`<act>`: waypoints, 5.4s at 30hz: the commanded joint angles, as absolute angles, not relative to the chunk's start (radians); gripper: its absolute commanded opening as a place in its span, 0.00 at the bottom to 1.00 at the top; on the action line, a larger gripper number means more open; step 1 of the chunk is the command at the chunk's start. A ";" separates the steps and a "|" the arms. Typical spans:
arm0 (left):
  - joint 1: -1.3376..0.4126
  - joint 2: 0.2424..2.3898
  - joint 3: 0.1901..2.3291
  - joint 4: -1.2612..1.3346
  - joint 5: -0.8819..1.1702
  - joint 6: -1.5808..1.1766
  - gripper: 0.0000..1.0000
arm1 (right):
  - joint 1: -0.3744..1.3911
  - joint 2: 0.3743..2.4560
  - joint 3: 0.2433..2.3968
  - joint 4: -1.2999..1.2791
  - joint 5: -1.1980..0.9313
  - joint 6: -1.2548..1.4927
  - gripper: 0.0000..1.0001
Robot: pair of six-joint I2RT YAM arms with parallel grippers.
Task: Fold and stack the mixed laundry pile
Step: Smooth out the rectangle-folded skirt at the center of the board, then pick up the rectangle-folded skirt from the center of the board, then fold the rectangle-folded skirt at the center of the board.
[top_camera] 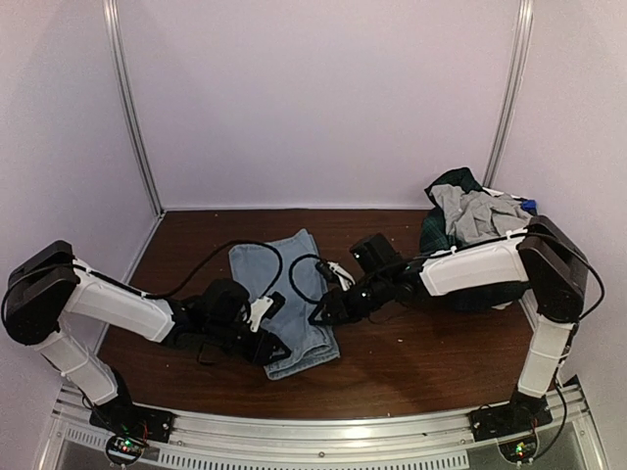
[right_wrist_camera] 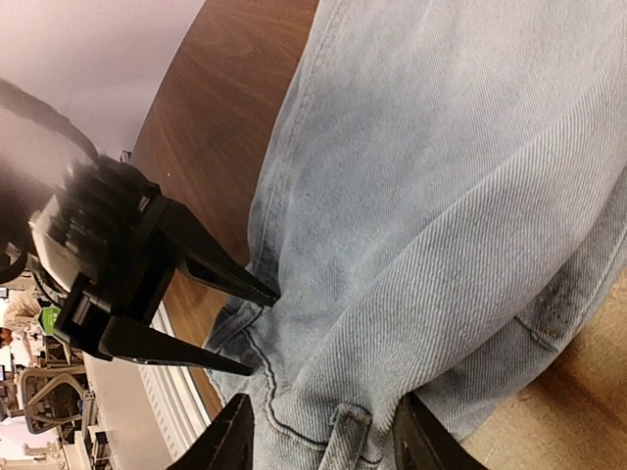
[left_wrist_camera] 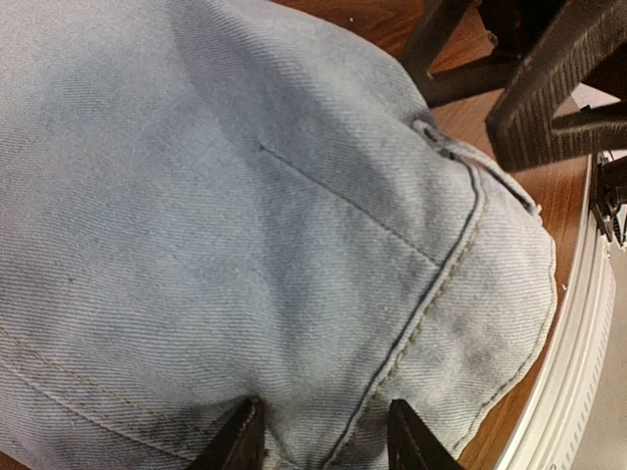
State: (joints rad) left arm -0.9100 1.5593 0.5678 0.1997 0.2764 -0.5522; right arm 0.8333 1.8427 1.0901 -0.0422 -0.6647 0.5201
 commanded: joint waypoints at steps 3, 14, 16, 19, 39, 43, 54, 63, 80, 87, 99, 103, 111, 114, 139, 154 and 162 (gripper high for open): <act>-0.913 1.588 0.554 0.081 0.236 -0.561 0.47 | 0.852 1.896 1.189 0.075 -0.693 0.576 0.47; -0.913 1.564 0.543 0.066 0.204 -0.581 0.47 | 0.841 2.055 1.140 0.178 -0.742 0.615 0.33; -0.912 1.550 0.551 0.044 0.193 -0.573 0.47 | 0.833 2.058 1.104 0.175 -0.738 0.601 0.30; -0.911 1.519 0.553 0.015 0.172 -0.569 0.47 | 0.827 2.041 1.047 0.172 -0.726 0.583 0.28; -0.903 1.229 0.612 -0.104 0.073 -0.358 0.66 | 0.875 1.912 0.958 0.284 -0.751 0.659 0.25; -0.953 1.181 0.596 -0.079 -0.003 -0.327 0.70 | 0.861 1.842 1.034 0.121 -0.690 0.542 0.29; -1.160 1.176 0.629 -0.153 -0.289 -0.133 0.72 | 0.802 2.001 1.262 0.088 -0.769 0.487 0.30; -1.346 1.400 0.690 -0.186 -0.436 0.015 0.69 | 0.802 2.113 1.254 0.124 -0.821 0.480 0.28; -1.489 1.711 0.809 -0.189 -0.662 0.129 0.68 | 0.795 2.168 1.194 0.129 -0.801 0.464 0.25; -1.491 1.838 0.870 -0.228 -0.868 0.102 0.50 | 0.795 2.181 1.192 0.120 -0.802 0.454 0.24; -1.505 1.730 0.873 -0.266 -0.793 0.122 0.05 | 0.794 2.136 1.192 0.121 -0.827 0.452 0.28; -1.511 1.697 0.904 -0.373 -0.657 0.102 0.00 | 0.779 2.065 1.241 0.072 -0.832 0.428 0.35; -1.513 1.629 1.017 -0.633 -0.388 0.036 0.00 | 0.665 2.069 1.451 -0.085 -0.782 0.338 0.47; -1.513 1.597 1.075 -0.713 -0.288 0.031 0.00 | 0.644 2.145 1.578 -0.190 -0.746 0.271 0.49; -1.335 1.584 1.448 -0.996 -0.246 0.264 0.02 | 0.675 2.433 1.820 -0.451 -0.810 -0.040 0.42; -1.130 1.700 1.534 -0.870 -0.269 0.499 0.07 | 0.733 2.353 1.629 -0.303 -0.941 0.000 0.40; -1.096 1.768 1.520 -0.778 -0.272 0.559 0.09 | 0.700 2.325 1.648 -0.231 -0.933 0.115 0.45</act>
